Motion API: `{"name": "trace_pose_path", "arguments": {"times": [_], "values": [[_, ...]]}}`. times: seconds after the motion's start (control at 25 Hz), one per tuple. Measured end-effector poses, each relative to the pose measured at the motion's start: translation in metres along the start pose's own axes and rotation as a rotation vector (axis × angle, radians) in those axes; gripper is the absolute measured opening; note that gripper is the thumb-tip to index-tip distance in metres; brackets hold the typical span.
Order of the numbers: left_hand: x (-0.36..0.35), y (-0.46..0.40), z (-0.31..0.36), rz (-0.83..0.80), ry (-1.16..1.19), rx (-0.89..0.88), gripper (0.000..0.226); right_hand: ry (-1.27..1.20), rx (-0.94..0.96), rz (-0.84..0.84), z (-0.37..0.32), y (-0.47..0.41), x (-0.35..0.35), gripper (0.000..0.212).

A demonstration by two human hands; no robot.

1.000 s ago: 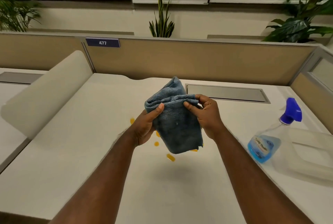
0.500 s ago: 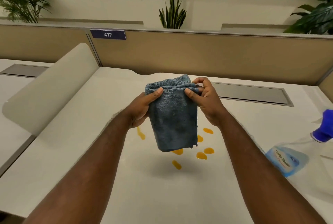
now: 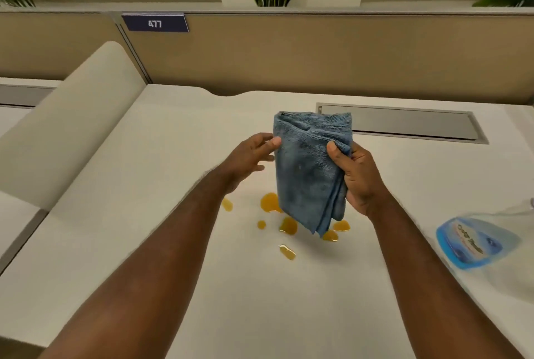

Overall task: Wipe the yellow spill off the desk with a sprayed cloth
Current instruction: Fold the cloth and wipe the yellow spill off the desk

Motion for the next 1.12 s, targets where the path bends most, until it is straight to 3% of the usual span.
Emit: {"name": "trace_pose_path", "arguments": {"times": [0.12,0.28,0.4,0.52,0.84,1.0,1.04,1.12], "values": [[0.048,0.025,-0.027,0.275,-0.267,-0.066,0.056,0.296,0.106,0.223,-0.02,0.015,0.032,0.014],[0.094,0.066,-0.076,0.431,-0.709,-0.085,0.08,0.715,0.204,0.646,-0.041,0.066,0.062,0.028],[0.109,0.089,-0.109,0.454,-0.84,-0.046,0.088,0.915,0.155,0.884,-0.03,0.097,0.072,0.033],[0.104,0.097,-0.135,0.383,-0.907,-0.011,0.092,0.998,0.01,0.981,0.006,0.106,0.066,0.033],[0.078,0.102,-0.183,0.336,-0.914,0.071,0.087,0.954,-0.214,0.806,0.097,0.068,0.043,0.031],[0.082,0.109,-0.196,0.33,-0.897,0.097,0.084,1.004,-0.26,0.737,0.103,0.062,0.056,0.038],[0.081,0.108,-0.197,0.322,-0.902,0.093,0.083,1.085,-0.279,0.653,0.103,0.058,0.058,0.04],[0.08,0.108,-0.198,0.316,-0.896,0.091,0.083,1.39,-0.417,0.323,0.118,0.047,0.06,0.055]]}}
Point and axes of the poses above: each hand's wrist, its own y-axis away from the middle knuckle, its own x-axis out of the back of the hand, z = x × y, the point moved 8 cm from there along -y, towards the middle knuckle, and after that the axes turned 13 degrees about -z, right-handed, at the moved point
